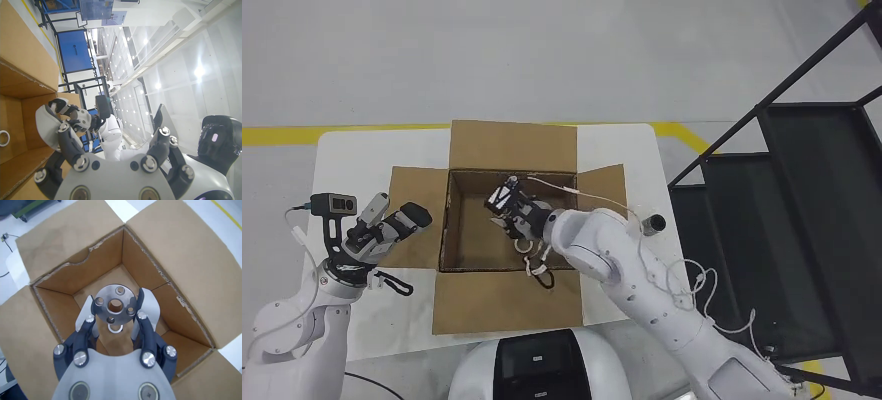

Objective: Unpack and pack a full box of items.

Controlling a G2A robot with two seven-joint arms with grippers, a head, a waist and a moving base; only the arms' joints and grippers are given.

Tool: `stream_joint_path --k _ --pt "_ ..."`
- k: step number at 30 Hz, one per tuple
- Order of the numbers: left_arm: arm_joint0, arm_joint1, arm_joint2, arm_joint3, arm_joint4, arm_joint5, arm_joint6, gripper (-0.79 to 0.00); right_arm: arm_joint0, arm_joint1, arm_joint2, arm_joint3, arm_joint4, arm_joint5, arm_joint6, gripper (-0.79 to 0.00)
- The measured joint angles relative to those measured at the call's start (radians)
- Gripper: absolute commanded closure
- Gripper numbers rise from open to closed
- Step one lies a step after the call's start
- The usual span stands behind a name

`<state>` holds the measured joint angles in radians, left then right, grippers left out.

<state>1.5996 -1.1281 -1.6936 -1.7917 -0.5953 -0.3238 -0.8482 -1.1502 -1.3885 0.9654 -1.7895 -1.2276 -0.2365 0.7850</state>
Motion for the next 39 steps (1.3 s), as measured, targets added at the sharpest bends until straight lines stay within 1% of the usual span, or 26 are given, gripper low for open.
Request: stream_joint_path --k 6,9,14,18,21,24,27,31,34,39 --pt "0.000 0.000 0.000 0.000 0.000 0.000 0.000 -0.785 -0.175 0.038 0.163 -0.186 0.050 -0.068 -0.059 0.000" --pt "0.000 0.000 0.000 0.000 0.000 0.000 0.000 -0.785 -0.256 0.053 0.243 -0.246 0.076 -0.098 -0.103 0.000" --pt "0.000 0.000 0.000 0.000 0.000 0.000 0.000 -0.785 -0.388 0.072 0.364 -0.343 0.103 -0.115 -0.173 0.000" --pt "0.000 0.000 0.000 0.000 0.000 0.000 0.000 -0.785 -0.523 0.084 0.482 -0.386 0.154 -0.123 -0.266 0.000" --pt "0.000 0.000 0.000 0.000 0.000 0.000 0.000 -0.785 -0.611 0.091 0.570 -0.371 0.199 -0.125 -0.322 0.000" --pt "0.000 0.000 0.000 0.000 0.000 0.000 0.000 -0.785 -0.673 0.096 0.646 -0.336 0.236 -0.144 -0.376 0.000" --pt "0.000 0.000 0.000 0.000 0.000 0.000 0.000 -0.785 -0.712 0.102 0.707 -0.297 0.247 -0.189 -0.448 0.000" --pt "0.000 0.000 0.000 0.000 0.000 0.000 0.000 -0.785 -0.758 0.106 0.776 -0.254 0.276 -0.217 -0.520 0.000" --pt "0.000 0.000 0.000 0.000 0.000 0.000 0.000 -0.785 -0.788 0.109 0.807 -0.226 0.307 -0.215 -0.523 0.000" --pt "0.000 0.000 0.000 0.000 0.000 0.000 0.000 -0.785 -0.778 0.114 0.803 -0.163 0.348 -0.186 -0.430 0.000"
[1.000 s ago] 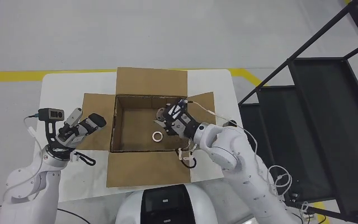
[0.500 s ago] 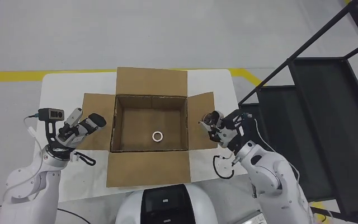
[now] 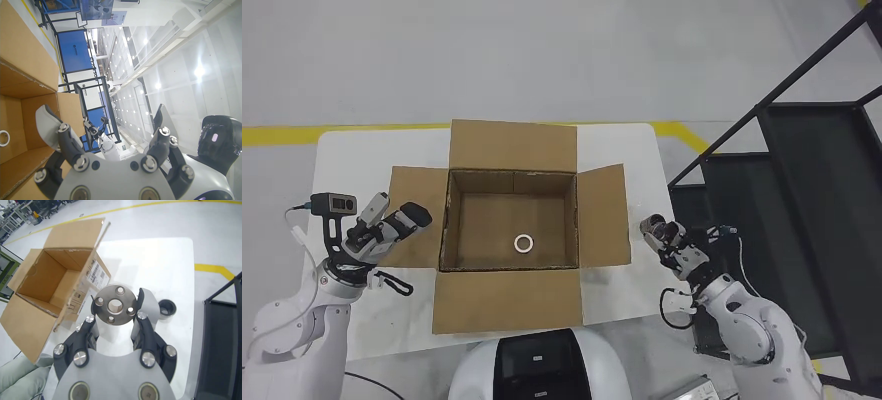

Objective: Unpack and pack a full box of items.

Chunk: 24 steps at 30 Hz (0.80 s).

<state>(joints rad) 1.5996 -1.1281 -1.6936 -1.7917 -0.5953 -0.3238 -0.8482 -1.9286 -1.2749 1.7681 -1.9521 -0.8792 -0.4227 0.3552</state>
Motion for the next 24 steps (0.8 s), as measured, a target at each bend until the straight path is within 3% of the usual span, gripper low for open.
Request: stream_joint_path --k 7,15,24 --pt "0.000 0.000 0.000 0.000 0.000 0.000 0.000 -0.785 0.086 0.011 -0.069 0.091 -0.049 0.013 0.196 0.000" --pt "0.000 0.000 0.000 0.000 0.000 0.000 0.000 -0.785 0.220 0.015 -0.183 0.188 -0.179 0.144 0.383 0.000" --pt "0.000 0.000 0.000 0.000 0.000 0.000 0.000 -0.785 0.320 0.011 -0.287 0.296 -0.257 0.261 0.472 0.000"
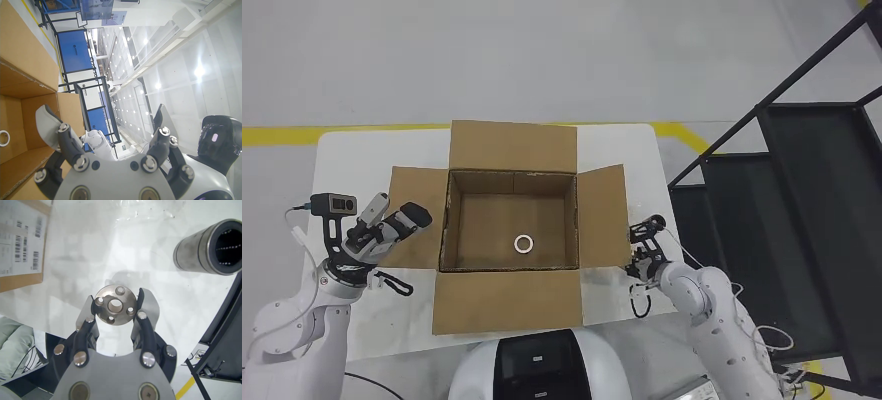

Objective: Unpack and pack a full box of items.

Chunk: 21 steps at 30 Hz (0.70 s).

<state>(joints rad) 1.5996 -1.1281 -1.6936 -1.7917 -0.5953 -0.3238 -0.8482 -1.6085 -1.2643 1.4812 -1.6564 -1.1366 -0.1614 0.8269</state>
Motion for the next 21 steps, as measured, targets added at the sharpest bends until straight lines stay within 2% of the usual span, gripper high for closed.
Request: stream_joint_path --k 8,18,19,20,21 --pt "0.000 0.000 0.000 0.000 0.000 0.000 0.000 -0.785 0.038 -0.004 -0.052 0.046 -0.045 0.086 0.014 0.000" --pt "0.000 0.000 0.000 0.000 0.000 0.000 0.000 -0.785 0.052 -0.007 -0.076 0.078 -0.042 0.159 -0.035 0.000" --pt "0.000 0.000 0.000 0.000 0.000 0.000 0.000 -0.785 0.054 -0.008 -0.079 0.079 -0.047 0.168 -0.039 -0.012" --pt "0.000 0.000 0.000 0.000 0.000 0.000 0.000 -0.785 0.055 -0.008 -0.082 0.081 -0.048 0.174 -0.042 -0.194" --pt "0.000 0.000 0.000 0.000 0.000 0.000 0.000 -0.785 0.057 -0.008 -0.086 0.086 -0.049 0.181 -0.044 -0.252"
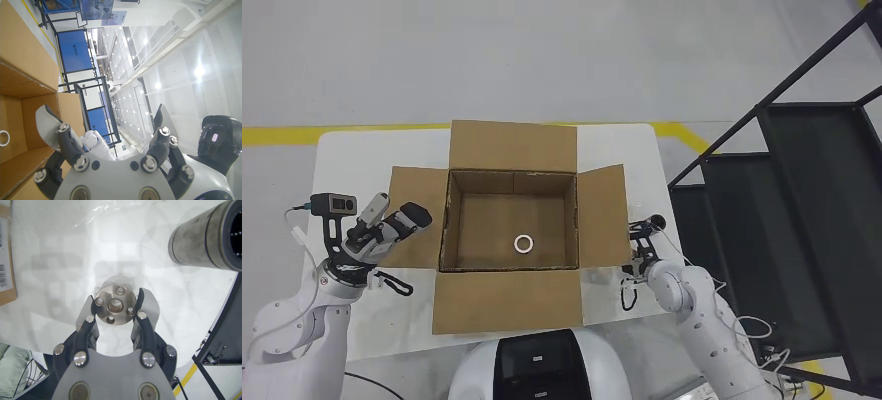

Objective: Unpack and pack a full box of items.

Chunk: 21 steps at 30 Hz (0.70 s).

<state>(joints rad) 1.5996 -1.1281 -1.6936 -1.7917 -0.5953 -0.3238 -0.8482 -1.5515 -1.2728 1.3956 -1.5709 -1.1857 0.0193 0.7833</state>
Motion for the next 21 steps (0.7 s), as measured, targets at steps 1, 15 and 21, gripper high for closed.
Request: stream_joint_path --k 1,15,21 --pt "0.000 0.000 0.000 0.000 0.000 0.000 0.000 -0.785 0.002 0.000 -0.002 0.004 -0.001 0.004 -0.001 -0.329" --pt "0.000 0.000 0.000 0.000 0.000 0.000 0.000 -0.785 -0.119 0.010 0.056 -0.171 0.044 0.025 -0.050 -0.785" --pt "0.000 0.000 0.000 0.000 0.000 0.000 0.000 -0.785 -0.240 0.018 0.138 -0.332 0.097 -0.001 -0.128 -0.785"
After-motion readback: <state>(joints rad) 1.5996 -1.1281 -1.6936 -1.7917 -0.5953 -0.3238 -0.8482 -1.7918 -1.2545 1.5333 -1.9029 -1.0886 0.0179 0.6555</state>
